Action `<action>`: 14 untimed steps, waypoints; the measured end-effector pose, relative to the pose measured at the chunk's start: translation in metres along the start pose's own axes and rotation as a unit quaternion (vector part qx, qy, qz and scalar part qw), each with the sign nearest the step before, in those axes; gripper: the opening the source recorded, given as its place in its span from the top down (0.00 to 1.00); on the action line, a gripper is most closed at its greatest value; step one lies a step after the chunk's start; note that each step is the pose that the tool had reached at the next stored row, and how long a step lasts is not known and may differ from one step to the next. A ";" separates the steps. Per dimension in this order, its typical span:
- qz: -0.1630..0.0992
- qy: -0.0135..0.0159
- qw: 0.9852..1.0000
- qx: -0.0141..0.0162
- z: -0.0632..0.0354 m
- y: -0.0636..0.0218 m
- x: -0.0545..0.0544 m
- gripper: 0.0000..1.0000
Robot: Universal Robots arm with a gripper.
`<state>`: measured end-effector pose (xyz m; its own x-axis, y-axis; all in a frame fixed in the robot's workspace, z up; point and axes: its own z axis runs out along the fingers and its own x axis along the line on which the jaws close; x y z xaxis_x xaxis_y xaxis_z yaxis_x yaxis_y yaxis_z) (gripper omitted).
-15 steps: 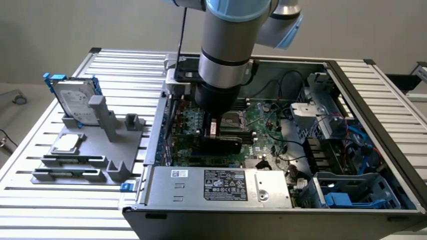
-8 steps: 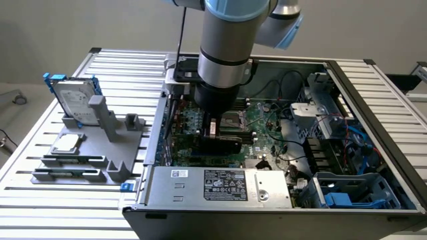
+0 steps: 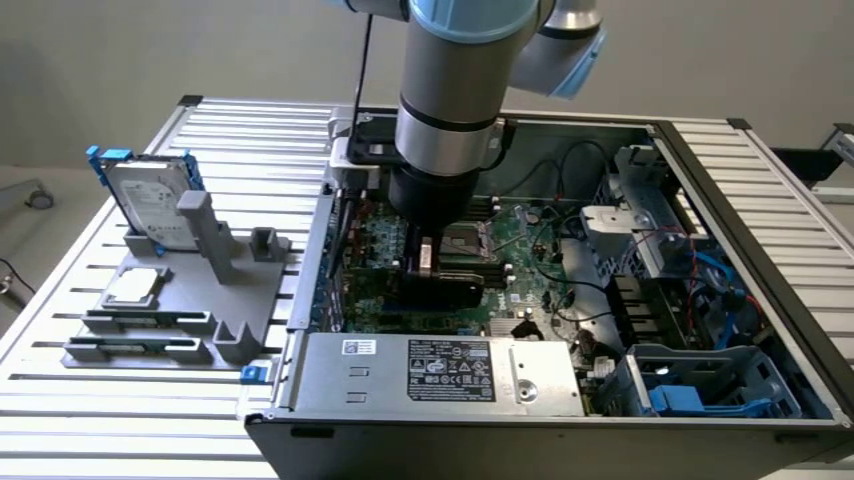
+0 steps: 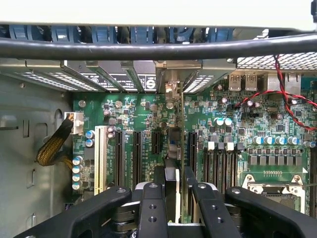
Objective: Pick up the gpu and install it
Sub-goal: 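Press down on the gpu until it lock into place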
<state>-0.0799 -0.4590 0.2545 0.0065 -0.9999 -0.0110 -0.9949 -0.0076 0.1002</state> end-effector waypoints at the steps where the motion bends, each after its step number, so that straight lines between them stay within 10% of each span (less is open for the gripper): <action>1: 0.000 0.000 1.000 0.000 0.0000 0.0000 0.000 0.74; 14: 0.000 0.000 1.000 0.000 -0.0086 0.0033 0.000 0.60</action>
<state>-0.0823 -0.4590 0.2634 0.0065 -0.9999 -0.0109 -0.9950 -0.0076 0.0992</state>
